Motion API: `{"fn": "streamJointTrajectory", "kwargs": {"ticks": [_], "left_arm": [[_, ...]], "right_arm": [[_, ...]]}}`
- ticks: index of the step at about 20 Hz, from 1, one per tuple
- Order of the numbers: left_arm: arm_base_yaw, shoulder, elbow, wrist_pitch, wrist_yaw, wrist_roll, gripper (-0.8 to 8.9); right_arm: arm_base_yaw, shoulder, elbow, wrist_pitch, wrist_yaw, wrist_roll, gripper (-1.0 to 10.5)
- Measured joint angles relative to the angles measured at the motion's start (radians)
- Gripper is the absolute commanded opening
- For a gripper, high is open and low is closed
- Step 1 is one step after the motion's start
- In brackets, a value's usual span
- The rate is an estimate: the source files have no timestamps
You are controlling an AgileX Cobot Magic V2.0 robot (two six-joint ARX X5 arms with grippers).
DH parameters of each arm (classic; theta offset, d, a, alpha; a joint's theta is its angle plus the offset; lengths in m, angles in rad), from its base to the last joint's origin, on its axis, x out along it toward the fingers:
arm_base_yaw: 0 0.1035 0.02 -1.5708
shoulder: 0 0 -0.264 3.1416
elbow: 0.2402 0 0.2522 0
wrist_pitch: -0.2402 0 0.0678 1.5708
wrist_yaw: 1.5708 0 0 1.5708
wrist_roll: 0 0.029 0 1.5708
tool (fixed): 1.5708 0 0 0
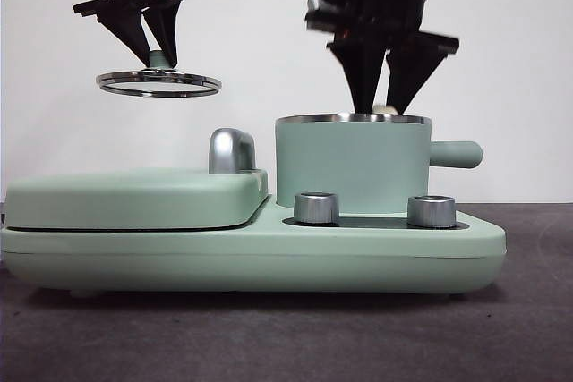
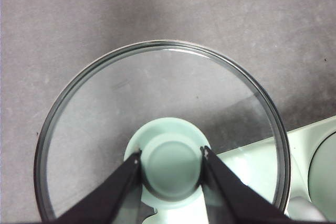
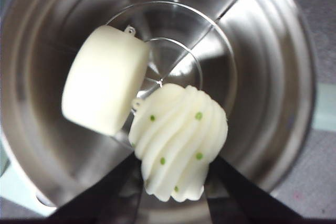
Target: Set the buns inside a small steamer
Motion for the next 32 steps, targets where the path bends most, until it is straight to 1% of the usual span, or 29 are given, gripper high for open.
{"fn": "streamJointTrajectory", "kwargs": {"ticks": [6,7,11,14,16,21,23,25,26,29,32], "left_arm": [[0.000,0.000,0.000,0.000,0.000,0.000,0.56],[0.000,0.000,0.000,0.000,0.000,0.000,0.56],[0.000,0.000,0.000,0.000,0.000,0.000,0.55],[0.000,0.000,0.000,0.000,0.000,0.000,0.55],[0.000,0.000,0.000,0.000,0.000,0.000,0.56],[0.000,0.000,0.000,0.000,0.000,-0.003,0.56],[0.000,0.000,0.000,-0.002,0.000,-0.010,0.55],[-0.002,0.000,0.000,-0.007,0.000,-0.014,0.55],[-0.005,0.000,0.000,-0.008,0.000,-0.016,0.55],[-0.020,0.000,0.000,-0.011,0.011,-0.024,0.55],[-0.054,0.000,0.000,-0.012,0.011,-0.026,0.55]], "right_arm": [[-0.011,0.058,0.000,0.009,0.023,-0.014,1.6],[-0.012,0.060,0.000,0.013,0.023,-0.014,1.8],[-0.023,0.059,0.000,0.011,0.019,-0.014,3.6],[-0.023,0.059,0.003,0.014,0.016,-0.021,3.8],[-0.023,0.059,0.029,-0.013,0.016,-0.030,4.2],[-0.024,0.028,0.193,-0.069,0.037,-0.037,4.3],[-0.024,-0.035,0.230,-0.069,0.050,-0.040,4.3],[-0.024,-0.111,0.230,-0.069,0.055,-0.041,4.3],[-0.023,-0.159,0.224,-0.069,0.071,-0.040,4.3],[-0.002,-0.327,0.121,-0.069,0.084,-0.032,4.3],[0.025,-0.563,-0.053,-0.069,0.082,-0.013,4.3]]}}
